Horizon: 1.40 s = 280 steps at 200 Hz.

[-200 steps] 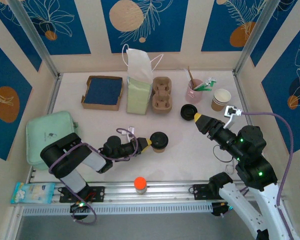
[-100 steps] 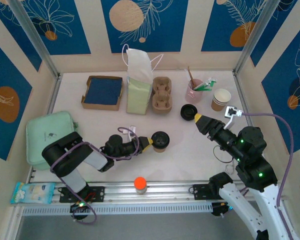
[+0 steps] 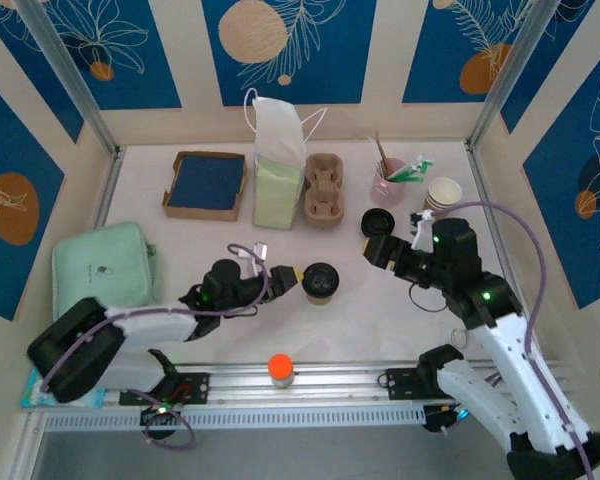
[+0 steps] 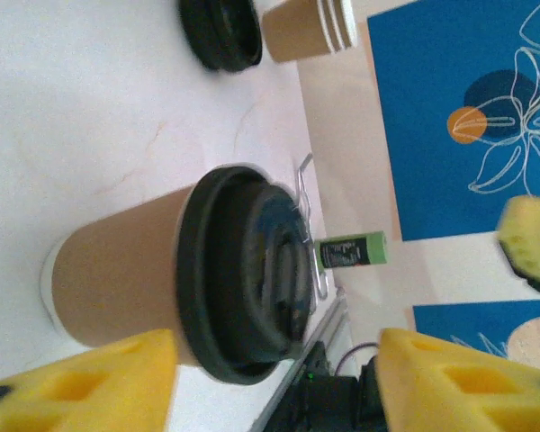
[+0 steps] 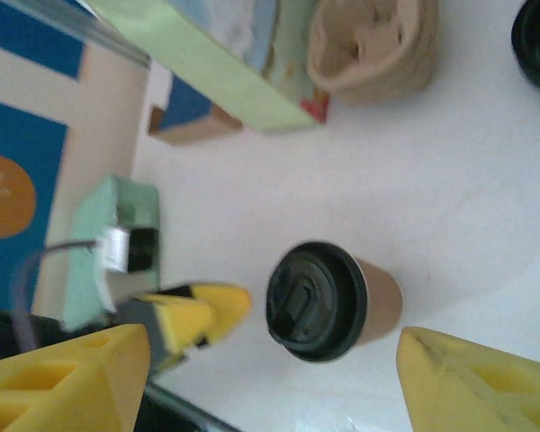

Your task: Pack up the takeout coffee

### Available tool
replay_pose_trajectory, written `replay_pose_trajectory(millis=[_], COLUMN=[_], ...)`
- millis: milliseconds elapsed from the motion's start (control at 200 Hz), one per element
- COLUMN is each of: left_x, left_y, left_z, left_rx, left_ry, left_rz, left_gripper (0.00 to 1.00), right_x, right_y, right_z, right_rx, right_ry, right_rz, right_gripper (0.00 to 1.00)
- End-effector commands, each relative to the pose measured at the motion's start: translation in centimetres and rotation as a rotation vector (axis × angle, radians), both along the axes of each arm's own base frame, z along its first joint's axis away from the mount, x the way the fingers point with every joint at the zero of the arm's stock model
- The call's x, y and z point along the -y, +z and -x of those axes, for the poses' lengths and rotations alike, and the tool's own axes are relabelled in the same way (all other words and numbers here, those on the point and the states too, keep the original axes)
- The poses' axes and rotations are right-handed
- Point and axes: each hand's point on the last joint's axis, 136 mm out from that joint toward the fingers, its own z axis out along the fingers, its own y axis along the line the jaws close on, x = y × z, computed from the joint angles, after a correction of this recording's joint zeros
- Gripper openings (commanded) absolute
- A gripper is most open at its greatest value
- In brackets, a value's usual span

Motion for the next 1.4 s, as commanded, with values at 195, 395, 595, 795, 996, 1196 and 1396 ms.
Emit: replay_pose_trajectory(millis=[195,395,595,795,996,1196,1396], left_x=[-2.9,-0.2,1.2,2.1,2.3,2.6,2.9], left_y=[-0.5,-0.7,-0.4,-1.0,-2.1,-3.1,-3.7], left_z=[-1.5,-2.3,-2.9,-2.8,-2.6,-2.4,-2.5], left_rx=[0.063,0.047,0.055,0.052,0.045,0.036,0.027], left_ry=[0.031,-0.062,-0.098,-0.142,-0.165,-0.181,-0.187], left_rz=[-0.288,-0.274,-0.27,-0.3,-0.352,-0.373,-0.383], left_gripper=[0.68,0.68,0.69,0.69,0.68,0.67,0.64], right_x=[-2.5,-4.2,-5.1,-5.5,-5.7,-5.6,-5.2], right_y=[-6.5,-9.2,-10.8,-12.1,-13.1,-13.8,-14.4], right_z=[1.9,2.1,1.7,1.1,0.9,0.8,0.7], right_rx=[-0.196,-0.269,-0.298,-0.327,-0.347,-0.363,-0.373], right_ry=[0.155,0.221,0.228,0.226,0.22,0.21,0.183], right_rz=[0.136,0.149,0.155,0.159,0.158,0.164,0.168], right_gripper=[0.78,0.8,0.8,0.8,0.8,0.79,0.79])
